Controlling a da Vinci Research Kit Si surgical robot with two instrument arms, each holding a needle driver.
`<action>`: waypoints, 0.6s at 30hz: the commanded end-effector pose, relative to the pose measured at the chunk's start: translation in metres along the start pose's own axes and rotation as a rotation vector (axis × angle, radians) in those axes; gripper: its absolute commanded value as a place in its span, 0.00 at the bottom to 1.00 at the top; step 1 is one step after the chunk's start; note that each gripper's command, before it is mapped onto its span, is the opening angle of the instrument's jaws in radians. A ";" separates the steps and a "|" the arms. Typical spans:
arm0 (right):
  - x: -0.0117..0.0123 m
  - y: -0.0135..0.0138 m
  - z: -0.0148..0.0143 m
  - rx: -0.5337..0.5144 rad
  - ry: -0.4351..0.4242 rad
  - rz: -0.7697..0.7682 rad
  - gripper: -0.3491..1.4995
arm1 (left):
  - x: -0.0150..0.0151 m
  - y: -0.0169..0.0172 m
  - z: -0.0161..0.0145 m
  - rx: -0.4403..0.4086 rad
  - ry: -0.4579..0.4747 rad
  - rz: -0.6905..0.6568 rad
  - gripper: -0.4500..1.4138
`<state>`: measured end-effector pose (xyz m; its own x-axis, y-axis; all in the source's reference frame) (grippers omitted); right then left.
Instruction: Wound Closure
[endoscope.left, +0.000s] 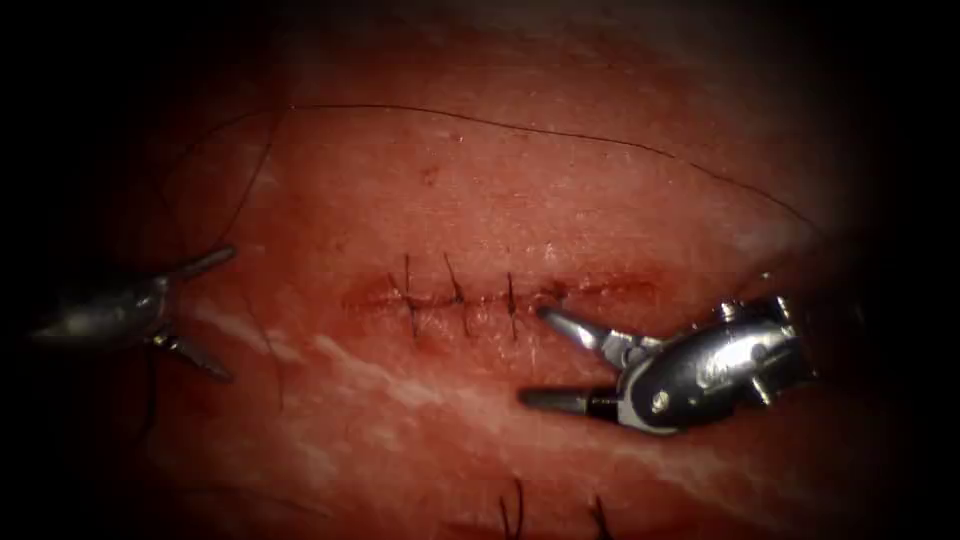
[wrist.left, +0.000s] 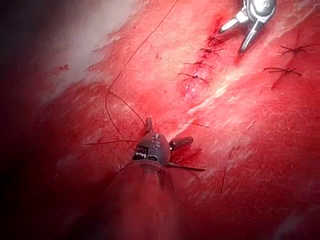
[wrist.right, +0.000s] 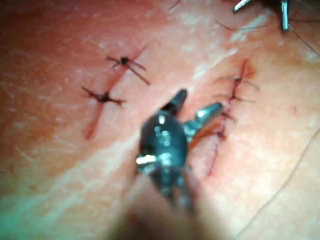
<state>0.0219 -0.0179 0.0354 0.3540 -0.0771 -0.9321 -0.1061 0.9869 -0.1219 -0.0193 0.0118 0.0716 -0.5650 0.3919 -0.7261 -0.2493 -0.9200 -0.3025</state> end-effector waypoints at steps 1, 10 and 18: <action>-0.0003 -0.0012 0.0002 0.005 0.000 0.003 0.93 | 0.0003 0.0007 0.0003 0.006 -0.008 0.001 0.68; -0.0002 -0.0014 0.0005 0.002 -0.001 0.002 0.93 | 0.0087 0.0048 -0.0026 -0.144 0.178 -0.035 0.67; -0.0003 -0.0019 0.0006 0.003 -0.003 0.039 0.92 | 0.0075 0.0061 -0.0057 0.057 0.062 -0.350 0.67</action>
<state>0.0225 -0.0185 0.0357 0.3528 -0.0364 -0.9350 -0.1223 0.9889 -0.0846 -0.0192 0.0094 0.0603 -0.3648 0.7455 -0.5578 -0.5676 -0.6530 -0.5014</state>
